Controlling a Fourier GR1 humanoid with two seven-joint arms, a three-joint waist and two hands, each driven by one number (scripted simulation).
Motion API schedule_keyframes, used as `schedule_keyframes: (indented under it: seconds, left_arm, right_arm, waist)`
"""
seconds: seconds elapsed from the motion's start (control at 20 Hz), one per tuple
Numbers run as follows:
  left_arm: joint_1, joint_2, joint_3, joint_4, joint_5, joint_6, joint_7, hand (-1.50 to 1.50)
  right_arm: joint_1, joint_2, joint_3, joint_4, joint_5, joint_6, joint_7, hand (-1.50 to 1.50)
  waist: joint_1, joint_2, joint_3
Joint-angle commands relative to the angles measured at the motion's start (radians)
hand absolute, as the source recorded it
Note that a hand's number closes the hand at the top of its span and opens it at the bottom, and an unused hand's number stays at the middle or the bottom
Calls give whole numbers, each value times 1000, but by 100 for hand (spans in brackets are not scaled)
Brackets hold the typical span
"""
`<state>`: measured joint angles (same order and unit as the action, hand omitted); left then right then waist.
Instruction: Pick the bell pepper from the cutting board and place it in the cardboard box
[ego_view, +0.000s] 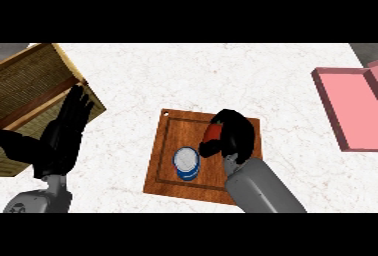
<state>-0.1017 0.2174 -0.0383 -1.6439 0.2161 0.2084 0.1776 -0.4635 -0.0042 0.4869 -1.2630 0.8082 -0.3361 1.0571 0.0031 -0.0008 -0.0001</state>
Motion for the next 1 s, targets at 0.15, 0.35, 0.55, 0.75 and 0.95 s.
schedule_keyframes:
  seconds: [0.15, 0.35, 0.55, 0.75, 0.95]
  left_arm:
    - [32, -6, -9, -8, 5, -30, -5, 0]
    - [-6, -11, -22, -45, -18, 6, 51, 0]
    - [14, -13, 12, 10, -11, -23, -18, 0]
    - [-36, -22, 11, 9, -31, 4, 23, 0]
    - [16, -20, -5, -72, -22, -14, 68, 0]
  right_arm:
    - [-153, -27, 49, 144, 11, 188, -144, 150]
    - [-290, -70, 46, 225, -17, 297, -313, 150]
    - [-346, -17, 79, 225, 84, 283, -307, 150]
    - [-403, -58, 74, 108, 97, 420, -299, 150]
    - [-435, 2, 41, 33, 132, 402, -226, 150]
  waist:
    - [29, 4, 0]
    - [29, 6, 1]
    - [9, 1, 0]
    - [-5, -2, 0]
    - [2, -3, 0]
